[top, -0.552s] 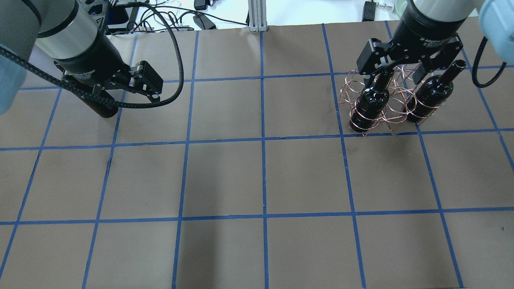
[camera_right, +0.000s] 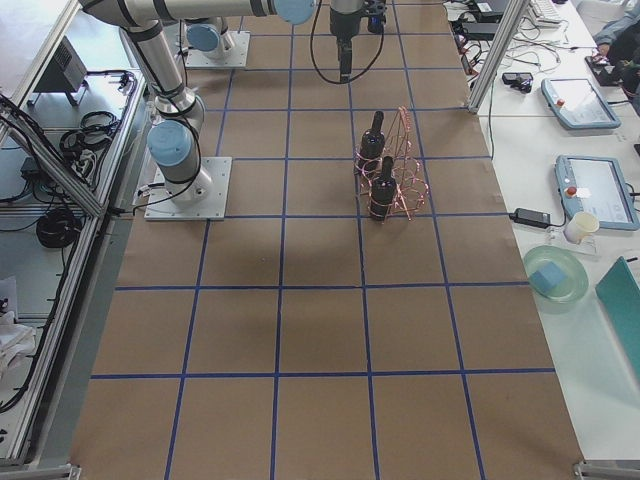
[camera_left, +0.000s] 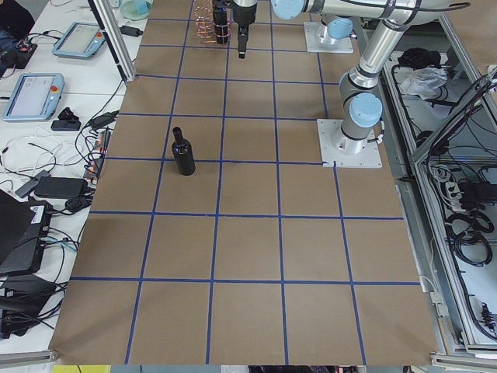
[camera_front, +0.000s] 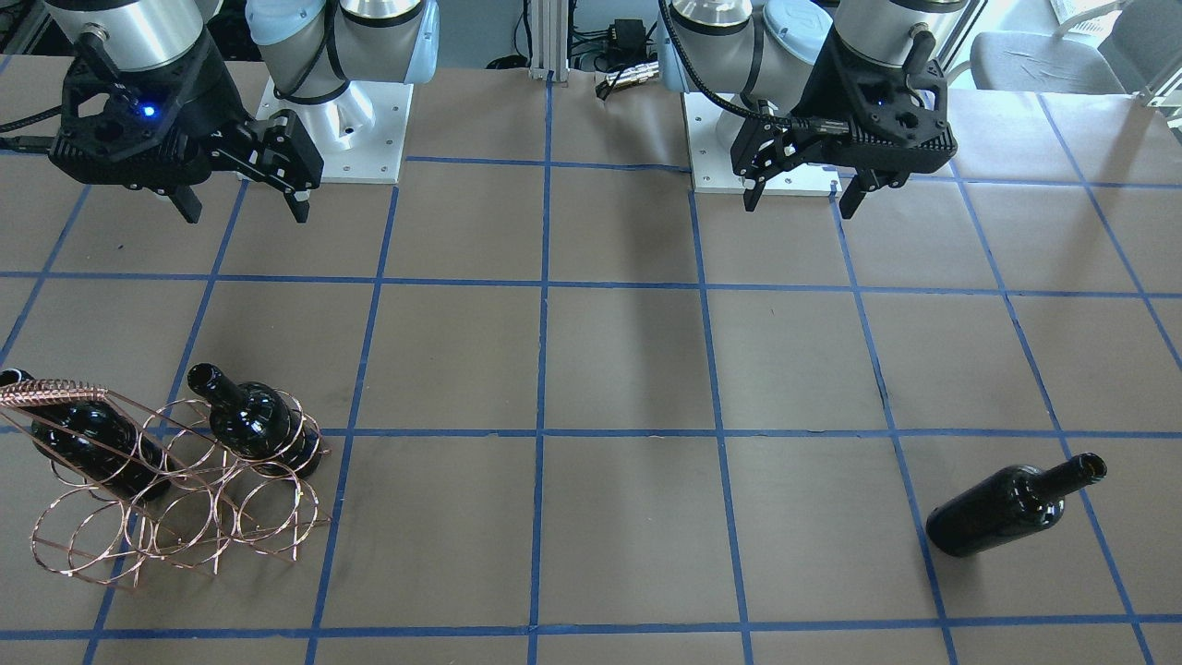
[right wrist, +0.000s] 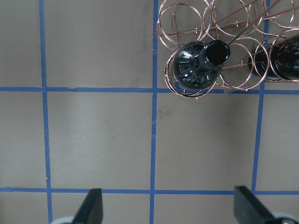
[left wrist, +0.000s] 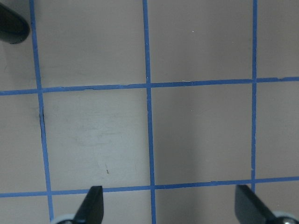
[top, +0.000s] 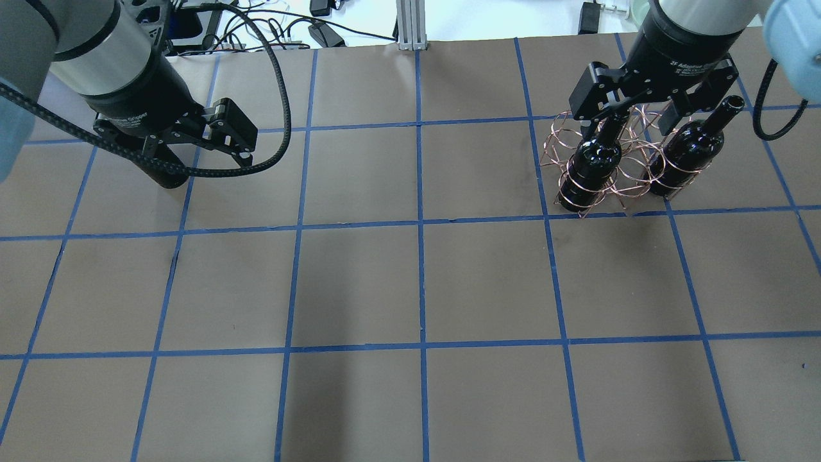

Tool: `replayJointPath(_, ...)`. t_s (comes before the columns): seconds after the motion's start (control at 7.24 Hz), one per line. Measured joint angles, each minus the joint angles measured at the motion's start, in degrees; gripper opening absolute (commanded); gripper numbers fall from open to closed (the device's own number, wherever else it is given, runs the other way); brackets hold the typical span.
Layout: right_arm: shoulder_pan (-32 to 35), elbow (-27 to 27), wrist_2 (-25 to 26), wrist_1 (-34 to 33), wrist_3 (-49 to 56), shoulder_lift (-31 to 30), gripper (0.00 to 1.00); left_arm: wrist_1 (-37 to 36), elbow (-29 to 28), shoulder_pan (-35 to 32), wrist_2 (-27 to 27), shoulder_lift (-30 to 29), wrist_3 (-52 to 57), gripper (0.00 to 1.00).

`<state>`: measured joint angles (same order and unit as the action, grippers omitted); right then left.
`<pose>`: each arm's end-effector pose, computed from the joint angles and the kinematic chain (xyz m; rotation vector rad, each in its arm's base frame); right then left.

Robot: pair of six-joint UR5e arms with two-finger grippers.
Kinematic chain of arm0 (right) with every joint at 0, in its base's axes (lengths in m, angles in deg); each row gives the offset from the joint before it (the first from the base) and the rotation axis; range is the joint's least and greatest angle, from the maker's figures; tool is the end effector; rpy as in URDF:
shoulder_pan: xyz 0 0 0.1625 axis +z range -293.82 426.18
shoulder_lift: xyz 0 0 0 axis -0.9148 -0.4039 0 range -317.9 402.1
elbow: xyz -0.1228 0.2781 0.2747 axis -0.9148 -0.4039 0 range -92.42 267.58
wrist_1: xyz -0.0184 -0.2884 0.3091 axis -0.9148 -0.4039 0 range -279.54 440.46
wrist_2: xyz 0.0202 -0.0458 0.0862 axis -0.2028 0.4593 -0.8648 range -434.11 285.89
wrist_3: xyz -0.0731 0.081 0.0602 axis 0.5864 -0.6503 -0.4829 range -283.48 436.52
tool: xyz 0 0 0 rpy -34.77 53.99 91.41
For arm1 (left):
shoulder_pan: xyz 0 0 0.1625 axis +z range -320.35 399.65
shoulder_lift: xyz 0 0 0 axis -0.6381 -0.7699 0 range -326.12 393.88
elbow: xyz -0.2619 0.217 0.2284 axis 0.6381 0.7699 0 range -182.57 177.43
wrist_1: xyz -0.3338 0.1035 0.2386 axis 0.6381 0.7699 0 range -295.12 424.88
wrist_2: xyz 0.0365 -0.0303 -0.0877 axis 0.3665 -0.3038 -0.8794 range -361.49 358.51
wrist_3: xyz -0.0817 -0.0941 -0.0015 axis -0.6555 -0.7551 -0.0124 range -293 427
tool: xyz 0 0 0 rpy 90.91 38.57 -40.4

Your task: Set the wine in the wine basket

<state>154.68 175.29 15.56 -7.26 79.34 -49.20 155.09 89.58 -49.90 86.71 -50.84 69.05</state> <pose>0.1211 -0.4974 0.4749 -0.0363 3.1362 -0.0360 -0.1337 -0.4703 0.4730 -0.0450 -3.1100 0.0805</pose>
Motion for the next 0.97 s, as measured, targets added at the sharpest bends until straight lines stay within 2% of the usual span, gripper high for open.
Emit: replayJointPath(0.97, 0.0, 0.0, 0.02, 0.0, 0.0, 0.07, 1.0, 0.86, 0.04, 1.0, 0.26, -0.52, 0.32, 1.0)
